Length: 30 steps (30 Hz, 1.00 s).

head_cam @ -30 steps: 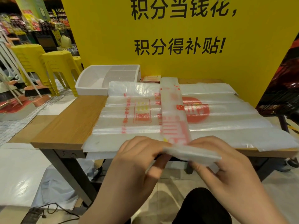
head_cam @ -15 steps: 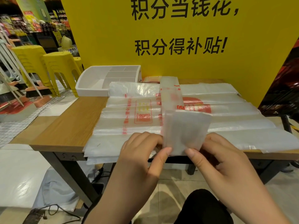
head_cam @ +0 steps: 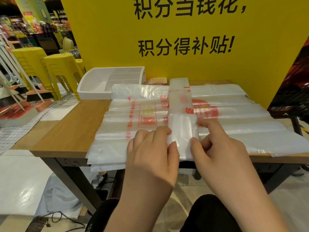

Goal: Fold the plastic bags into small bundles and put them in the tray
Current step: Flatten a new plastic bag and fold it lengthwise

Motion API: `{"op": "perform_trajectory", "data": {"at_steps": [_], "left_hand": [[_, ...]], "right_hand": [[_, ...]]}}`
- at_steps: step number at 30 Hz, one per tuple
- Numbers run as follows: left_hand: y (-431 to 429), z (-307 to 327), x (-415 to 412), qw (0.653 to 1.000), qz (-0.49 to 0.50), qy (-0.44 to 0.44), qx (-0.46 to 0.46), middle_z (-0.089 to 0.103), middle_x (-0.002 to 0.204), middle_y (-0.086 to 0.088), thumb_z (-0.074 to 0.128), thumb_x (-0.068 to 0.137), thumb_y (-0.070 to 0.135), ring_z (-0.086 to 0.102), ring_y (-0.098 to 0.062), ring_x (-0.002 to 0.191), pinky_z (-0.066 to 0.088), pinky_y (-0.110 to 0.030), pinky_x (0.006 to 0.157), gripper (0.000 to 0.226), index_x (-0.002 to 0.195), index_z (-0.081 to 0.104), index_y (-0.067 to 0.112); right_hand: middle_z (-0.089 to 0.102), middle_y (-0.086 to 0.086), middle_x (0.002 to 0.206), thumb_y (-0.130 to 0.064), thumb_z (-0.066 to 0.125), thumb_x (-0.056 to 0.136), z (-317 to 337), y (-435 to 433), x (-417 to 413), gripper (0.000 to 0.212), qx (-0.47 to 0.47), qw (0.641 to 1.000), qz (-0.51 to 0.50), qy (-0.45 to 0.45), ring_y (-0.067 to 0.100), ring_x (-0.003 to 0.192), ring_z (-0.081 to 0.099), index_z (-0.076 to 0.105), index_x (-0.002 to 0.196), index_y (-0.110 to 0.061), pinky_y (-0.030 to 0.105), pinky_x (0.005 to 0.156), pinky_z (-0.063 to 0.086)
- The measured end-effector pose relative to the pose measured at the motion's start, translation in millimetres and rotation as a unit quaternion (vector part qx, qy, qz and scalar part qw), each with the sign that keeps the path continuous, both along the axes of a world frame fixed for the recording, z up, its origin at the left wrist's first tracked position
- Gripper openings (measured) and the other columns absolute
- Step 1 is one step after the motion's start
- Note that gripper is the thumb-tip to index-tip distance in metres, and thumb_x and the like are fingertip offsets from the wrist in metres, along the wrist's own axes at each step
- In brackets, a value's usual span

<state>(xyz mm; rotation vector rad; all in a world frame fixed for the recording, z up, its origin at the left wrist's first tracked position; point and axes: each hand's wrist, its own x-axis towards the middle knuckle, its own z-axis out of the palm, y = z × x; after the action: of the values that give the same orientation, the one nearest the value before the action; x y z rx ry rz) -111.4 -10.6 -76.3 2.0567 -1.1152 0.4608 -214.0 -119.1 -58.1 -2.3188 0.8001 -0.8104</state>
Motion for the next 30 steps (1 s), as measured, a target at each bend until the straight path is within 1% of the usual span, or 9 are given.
{"op": "perform_trajectory", "data": {"at_steps": [4, 7, 10, 13, 15, 17, 20, 25, 30], "left_hand": [[-3, 4, 5, 0.999, 0.015, -0.015, 0.035, 0.047, 0.08, 0.016, 0.047, 0.092, 0.036, 0.052, -0.016, 0.093, 0.046, -0.038, 0.084, 0.026, 0.107, 0.066, 0.025], [-1, 4, 9, 0.998, 0.029, -0.022, 0.06, 0.053, 0.082, 0.013, 0.046, 0.09, 0.038, 0.05, -0.017, 0.094, 0.046, -0.038, 0.083, 0.03, 0.107, 0.067, 0.026], [-1, 6, 20, 0.994, -0.007, -0.026, 0.103, 0.058, 0.109, 0.005, 0.042, 0.091, 0.039, 0.045, -0.019, 0.112, 0.045, -0.041, 0.095, 0.039, 0.119, 0.064, 0.024], [-3, 17, 34, 0.971, -0.112, -0.014, 0.21, 0.027, 0.16, 0.005, 0.031, 0.097, 0.039, 0.009, -0.014, 0.15, 0.015, -0.037, 0.122, 0.049, 0.143, 0.044, 0.03], [-4, 23, 44, 0.953, -0.149, -0.005, 0.265, 0.006, 0.166, 0.013, 0.027, 0.103, 0.04, -0.011, -0.002, 0.15, -0.001, -0.029, 0.122, 0.048, 0.15, 0.031, 0.037], [-4, 27, 53, 0.94, -0.165, -0.003, 0.297, 0.008, 0.165, 0.016, 0.03, 0.104, 0.043, -0.011, 0.002, 0.149, 0.0, -0.028, 0.122, 0.047, 0.15, 0.026, 0.04], [-6, 26, 66, 0.926, -0.187, -0.018, 0.327, 0.016, 0.163, 0.018, 0.029, 0.102, 0.055, -0.001, 0.001, 0.15, 0.006, -0.03, 0.123, 0.05, 0.15, 0.024, 0.042], [-4, 26, 82, 0.908, -0.214, -0.053, 0.356, 0.014, 0.162, 0.021, 0.018, 0.089, 0.079, 0.004, 0.0, 0.149, 0.011, -0.033, 0.123, 0.074, 0.153, 0.016, 0.044], [-3, 28, 84, 0.898, -0.224, -0.058, 0.374, 0.005, 0.163, 0.023, 0.021, 0.086, 0.084, -0.002, 0.001, 0.149, 0.004, -0.03, 0.123, 0.081, 0.155, 0.01, 0.045]], "right_hand": [[0.061, -0.011, 0.075, -0.039, 0.046, 0.098, 8, 4, 4, 0.033, -0.042, 0.996, -0.011, 0.077, 0.008, 0.071, 0.06, 0.048, 0.13, -0.034, 0.035, 0.064, 0.053], [0.057, -0.012, 0.079, -0.042, 0.041, 0.1, 14, 5, 5, 0.025, -0.103, 0.985, -0.021, 0.14, 0.007, 0.073, 0.056, 0.051, 0.121, -0.034, 0.028, 0.061, 0.047], [0.051, -0.01, 0.089, -0.041, 0.04, 0.098, 10, -1, 7, 0.025, -0.169, 0.971, -0.023, 0.169, 0.012, 0.074, 0.05, 0.059, 0.109, -0.029, 0.025, 0.056, 0.036], [0.059, 0.0, 0.1, -0.037, 0.048, 0.094, 3, -16, 8, 0.028, -0.236, 0.962, 0.007, 0.135, 0.021, 0.088, 0.056, 0.068, 0.099, -0.018, 0.032, 0.065, 0.047], [0.062, 0.005, 0.126, -0.038, 0.044, 0.097, -1, -28, 8, 0.037, -0.257, 0.954, 0.048, 0.148, 0.026, 0.114, 0.058, 0.068, 0.113, -0.015, 0.039, 0.089, 0.051], [0.049, 0.002, 0.149, -0.048, 0.028, 0.1, 0, -38, 8, 0.055, -0.245, 0.945, 0.108, 0.191, 0.021, 0.137, 0.044, 0.057, 0.136, -0.019, 0.035, 0.111, 0.035], [0.02, -0.011, 0.164, -0.067, 0.001, 0.092, 3, -52, 5, 0.078, -0.216, 0.927, 0.167, 0.257, 0.006, 0.151, 0.012, 0.026, 0.156, -0.03, 0.022, 0.12, 0.005], [-0.017, -0.023, 0.162, -0.088, -0.006, 0.077, 8, -64, -1, 0.092, -0.211, 0.902, 0.203, 0.318, -0.005, 0.146, -0.023, -0.007, 0.157, -0.042, 0.024, 0.121, -0.01], [-0.028, -0.024, 0.157, -0.094, -0.001, 0.074, 3, -69, -1, 0.096, -0.238, 0.89, 0.222, 0.32, -0.007, 0.14, -0.034, -0.018, 0.153, -0.043, 0.023, 0.119, -0.017]]}}
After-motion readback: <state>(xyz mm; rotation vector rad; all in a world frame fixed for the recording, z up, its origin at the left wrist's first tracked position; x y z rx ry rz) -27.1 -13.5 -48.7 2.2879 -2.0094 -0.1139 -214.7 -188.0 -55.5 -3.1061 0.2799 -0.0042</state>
